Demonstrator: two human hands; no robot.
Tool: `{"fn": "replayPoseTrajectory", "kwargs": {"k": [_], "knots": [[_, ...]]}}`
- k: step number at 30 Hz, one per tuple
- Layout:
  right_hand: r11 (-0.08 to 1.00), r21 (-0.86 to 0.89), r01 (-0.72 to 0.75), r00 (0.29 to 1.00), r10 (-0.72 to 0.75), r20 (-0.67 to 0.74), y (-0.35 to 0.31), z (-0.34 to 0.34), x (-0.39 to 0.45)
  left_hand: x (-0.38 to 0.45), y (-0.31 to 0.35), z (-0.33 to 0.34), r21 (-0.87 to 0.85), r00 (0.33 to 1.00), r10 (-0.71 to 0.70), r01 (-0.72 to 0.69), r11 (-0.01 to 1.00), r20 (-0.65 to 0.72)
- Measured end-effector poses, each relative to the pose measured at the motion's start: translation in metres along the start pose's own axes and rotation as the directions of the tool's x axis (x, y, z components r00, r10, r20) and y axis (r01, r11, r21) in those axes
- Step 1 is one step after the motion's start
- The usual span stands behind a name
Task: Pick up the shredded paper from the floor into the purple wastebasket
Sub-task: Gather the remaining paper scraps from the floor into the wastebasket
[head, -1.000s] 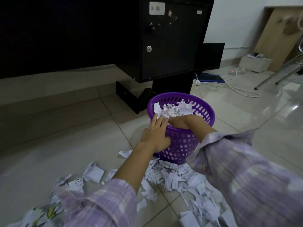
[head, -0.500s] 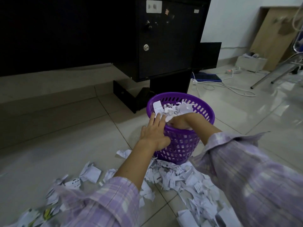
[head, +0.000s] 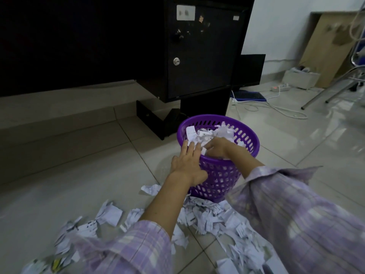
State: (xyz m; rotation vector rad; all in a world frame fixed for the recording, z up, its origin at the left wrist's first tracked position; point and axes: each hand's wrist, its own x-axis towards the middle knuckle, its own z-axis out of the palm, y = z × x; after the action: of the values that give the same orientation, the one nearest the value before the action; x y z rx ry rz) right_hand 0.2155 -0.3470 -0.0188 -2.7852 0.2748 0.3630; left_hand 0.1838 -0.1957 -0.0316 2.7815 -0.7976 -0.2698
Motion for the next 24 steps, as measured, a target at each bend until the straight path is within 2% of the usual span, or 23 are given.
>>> {"fn": "replayPoseTrajectory", "kwargs": {"k": [2,4,7,10,14,18,21,24], "knots": [[0.994,-0.098,0.046,0.985,-0.062,-0.16,0.003,0.0,-0.003,0.001,0.0,-0.002,0.048,1.0,0.004,-0.004,0.999,0.002],[0.989,-0.137,0.059,0.963,-0.093,-0.252,0.003,-0.004,-0.006,0.002,-0.001,-0.006,0.092,1.0,0.019,-0.02,0.996,0.006],[0.986,-0.167,0.008,0.976,-0.044,-0.211,-0.002,-0.013,-0.016,0.003,-0.002,-0.014,0.116,0.999,0.041,-0.045,0.992,0.032],[0.995,-0.092,-0.027,0.967,0.002,-0.253,0.001,-0.022,-0.024,0.006,-0.002,-0.022,0.023,0.998,0.042,-0.043,0.999,0.04],[1.0,0.029,0.005,0.968,0.002,-0.253,0.006,-0.035,-0.036,0.005,0.002,-0.037,-0.016,0.992,0.051,-0.053,0.998,-0.114],[0.994,0.069,0.084,0.928,-0.053,-0.37,0.009,-0.043,-0.056,-0.007,0.007,-0.049,-0.047,0.96,0.065,-0.08,0.996,-0.272],[0.984,0.135,0.116,0.884,-0.041,-0.465,0.007,-0.047,-0.073,-0.02,0.01,-0.053,-0.067,0.929,0.078,-0.109,0.992,-0.362],[0.971,0.203,0.13,0.881,-0.02,-0.472,0.007,-0.043,-0.099,-0.037,0.012,-0.047,-0.11,0.909,0.073,-0.128,0.986,-0.41]]}}
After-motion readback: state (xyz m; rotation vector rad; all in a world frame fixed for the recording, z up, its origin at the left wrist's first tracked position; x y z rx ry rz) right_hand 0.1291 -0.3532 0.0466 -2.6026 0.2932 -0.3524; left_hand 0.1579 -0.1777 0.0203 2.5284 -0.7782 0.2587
